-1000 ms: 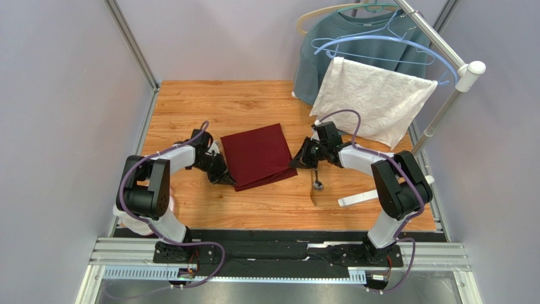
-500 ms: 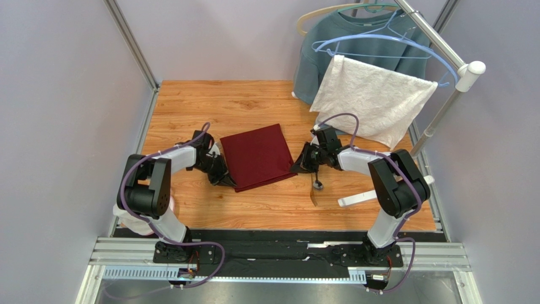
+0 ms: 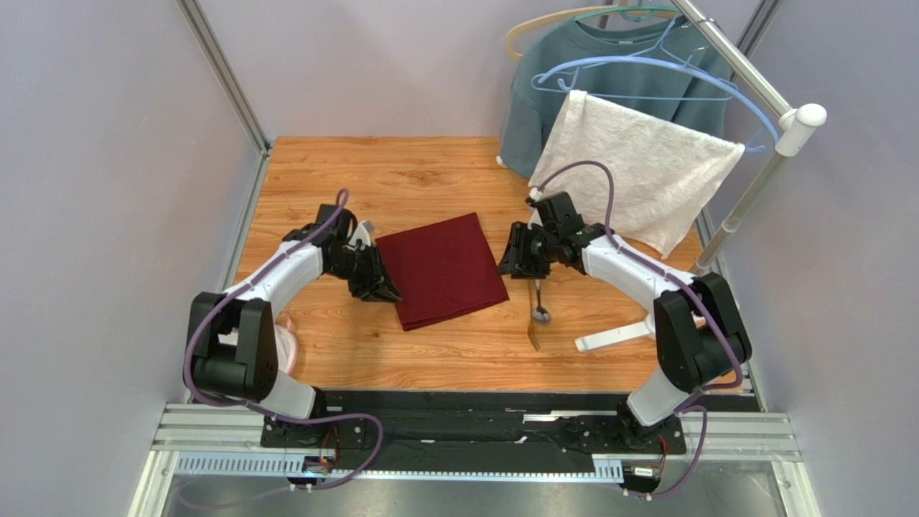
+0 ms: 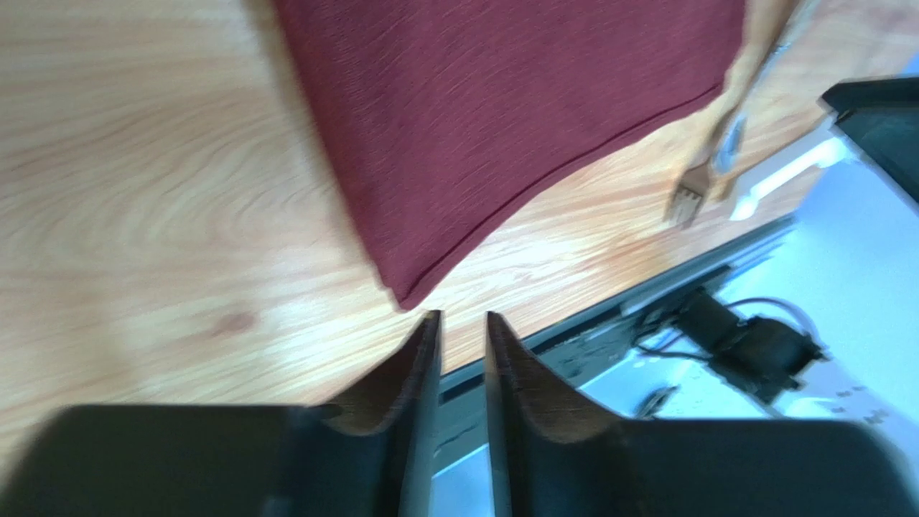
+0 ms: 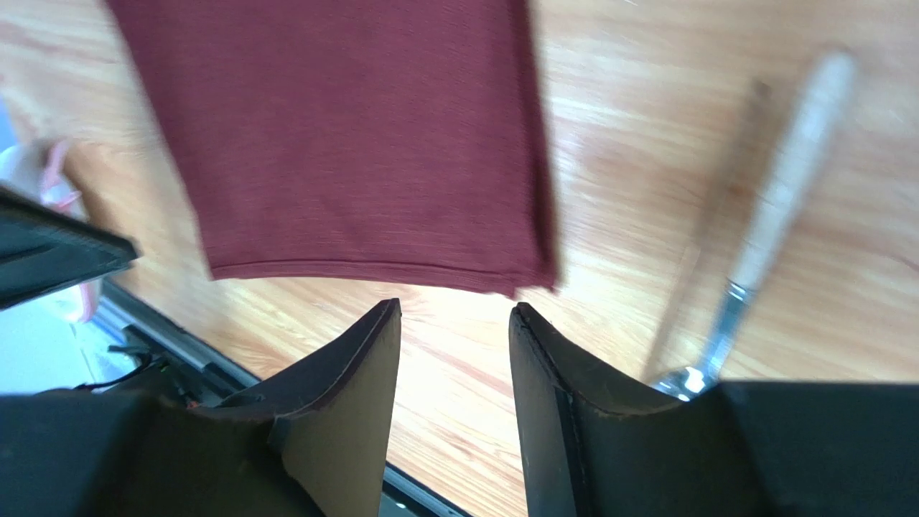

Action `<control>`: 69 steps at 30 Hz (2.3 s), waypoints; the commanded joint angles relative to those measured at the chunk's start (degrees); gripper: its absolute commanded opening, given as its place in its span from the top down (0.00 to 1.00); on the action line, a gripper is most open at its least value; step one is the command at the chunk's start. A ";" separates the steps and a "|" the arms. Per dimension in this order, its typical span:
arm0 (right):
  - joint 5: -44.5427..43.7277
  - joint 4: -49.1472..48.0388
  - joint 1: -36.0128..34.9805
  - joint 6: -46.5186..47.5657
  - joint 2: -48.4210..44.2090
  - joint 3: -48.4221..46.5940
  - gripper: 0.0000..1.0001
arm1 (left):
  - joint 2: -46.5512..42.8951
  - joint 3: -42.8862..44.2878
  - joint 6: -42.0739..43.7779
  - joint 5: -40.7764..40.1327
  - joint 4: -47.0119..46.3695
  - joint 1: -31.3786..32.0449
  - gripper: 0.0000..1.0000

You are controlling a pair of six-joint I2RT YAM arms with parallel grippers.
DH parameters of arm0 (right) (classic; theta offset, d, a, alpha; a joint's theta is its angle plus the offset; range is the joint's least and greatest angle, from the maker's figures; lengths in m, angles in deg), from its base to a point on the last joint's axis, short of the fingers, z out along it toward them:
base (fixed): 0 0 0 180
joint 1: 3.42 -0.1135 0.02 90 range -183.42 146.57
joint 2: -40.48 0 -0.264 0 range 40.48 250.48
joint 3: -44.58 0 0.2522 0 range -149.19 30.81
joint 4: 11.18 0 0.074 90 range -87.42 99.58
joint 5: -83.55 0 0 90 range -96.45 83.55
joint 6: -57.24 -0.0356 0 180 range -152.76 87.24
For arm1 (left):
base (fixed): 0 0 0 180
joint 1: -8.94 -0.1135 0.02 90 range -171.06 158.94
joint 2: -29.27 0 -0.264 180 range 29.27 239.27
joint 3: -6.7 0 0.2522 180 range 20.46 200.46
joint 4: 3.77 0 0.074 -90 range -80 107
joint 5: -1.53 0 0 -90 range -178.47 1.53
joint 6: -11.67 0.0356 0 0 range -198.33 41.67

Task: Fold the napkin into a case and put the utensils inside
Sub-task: Fold the rectangle-folded napkin at the center of the board.

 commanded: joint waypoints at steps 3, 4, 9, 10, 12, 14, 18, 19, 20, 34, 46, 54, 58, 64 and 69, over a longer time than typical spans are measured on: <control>5.22 -2.94 -3.18 0.73 6.38 -5.90 0.60 | 7.82 2.02 -3.21 3.92 -5.89 4.21 0.89; 5.23 -3.11 -3.09 0.64 7.17 -5.91 0.62 | 8.89 2.20 -3.03 3.56 -5.71 4.82 0.95; 5.23 -7.59 -1.95 0.64 9.80 0.57 0.73 | 11.01 -2.18 -2.51 -2.15 -4.66 4.92 1.00; 5.23 -8.12 -1.69 0.64 10.07 1.55 0.76 | 11.18 -2.54 -1.90 -2.76 -4.57 4.92 1.00; 4.01 -9.44 -1.16 0.29 10.34 4.10 0.79 | 12.14 -2.11 -1.19 -4.70 -3.43 4.92 1.00; 2.95 -9.10 -1.15 0.90 9.82 4.38 0.79 | 12.59 -1.06 0.04 -5.05 -1.77 4.92 1.00; 3.12 -5.85 -1.51 1.95 7.18 0.35 0.78 | 9.27 3.24 2.68 -1.19 0.88 4.92 0.92; 2.86 -5.06 -1.42 2.04 6.13 -1.75 0.78 | 7.94 3.87 2.94 -0.32 0.71 4.83 0.83; 3.03 -4.27 -1.51 2.13 5.69 -2.73 0.77 | 6.80 4.66 2.86 1.61 0.62 4.83 0.80; 14.28 -14.98 -2.65 -4.29 19.74 -15.56 0.61 | 25.41 25.93 0.22 -1.18 -1.15 -5.37 0.97; 18.59 -18.49 1.13 -9.73 34.86 -32.79 0.61 | 31.31 33.75 1.62 -6.11 5.17 -7.04 0.96; 20.78 -22.19 2.62 -15.26 39.60 -37.54 0.61 | 35.34 37.96 1.19 -5.14 7.20 -8.80 0.99; 21.57 -22.37 3.94 -16.41 41.89 -38.86 0.61 | 37.99 39.99 -0.13 -8.74 10.46 -8.80 1.00; 23.33 -25.00 6.58 -17.65 45.31 -38.51 0.64 | 40.10 42.98 -1.01 -11.55 13.35 -8.80 1.00; 25.00 -23.95 7.46 -16.60 50.24 -43.25 0.65 | 43.44 47.37 2.14 -13.32 16.87 -8.80 1.00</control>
